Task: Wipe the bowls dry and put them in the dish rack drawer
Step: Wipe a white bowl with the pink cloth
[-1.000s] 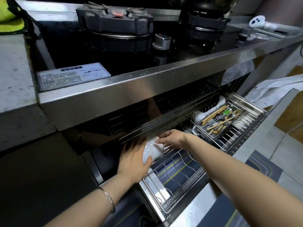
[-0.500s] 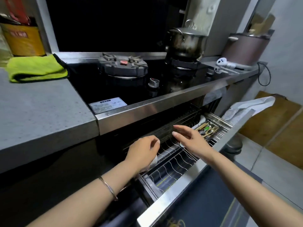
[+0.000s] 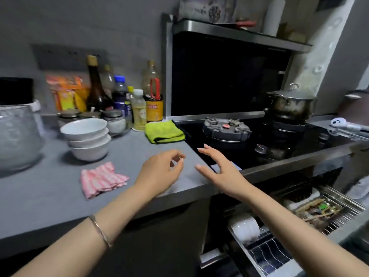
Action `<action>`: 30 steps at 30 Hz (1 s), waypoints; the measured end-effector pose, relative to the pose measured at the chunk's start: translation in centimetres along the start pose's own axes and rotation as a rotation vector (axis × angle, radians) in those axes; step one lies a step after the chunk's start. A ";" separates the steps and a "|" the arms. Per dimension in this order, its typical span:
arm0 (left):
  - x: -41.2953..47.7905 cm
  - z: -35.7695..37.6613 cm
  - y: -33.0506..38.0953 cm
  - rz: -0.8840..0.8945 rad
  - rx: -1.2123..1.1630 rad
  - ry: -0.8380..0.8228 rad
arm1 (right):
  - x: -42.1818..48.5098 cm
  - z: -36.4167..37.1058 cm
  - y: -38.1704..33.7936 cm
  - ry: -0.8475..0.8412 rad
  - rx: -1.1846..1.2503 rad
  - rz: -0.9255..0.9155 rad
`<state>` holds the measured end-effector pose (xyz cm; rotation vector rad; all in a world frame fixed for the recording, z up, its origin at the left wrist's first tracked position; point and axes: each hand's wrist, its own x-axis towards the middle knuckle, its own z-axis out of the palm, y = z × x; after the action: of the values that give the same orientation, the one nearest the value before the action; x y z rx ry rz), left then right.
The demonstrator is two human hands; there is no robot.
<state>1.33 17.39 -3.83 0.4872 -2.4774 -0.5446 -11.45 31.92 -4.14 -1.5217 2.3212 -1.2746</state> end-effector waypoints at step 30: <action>-4.7 -13.4 -14.6 -0.432 -0.739 0.116 | 10.7 15.3 -10.8 -0.518 0.610 0.187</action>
<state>16.01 3.39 -2.52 0.7091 -1.8649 -1.4738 -1.65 12.68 -2.99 -1.2031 1.5225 -1.1999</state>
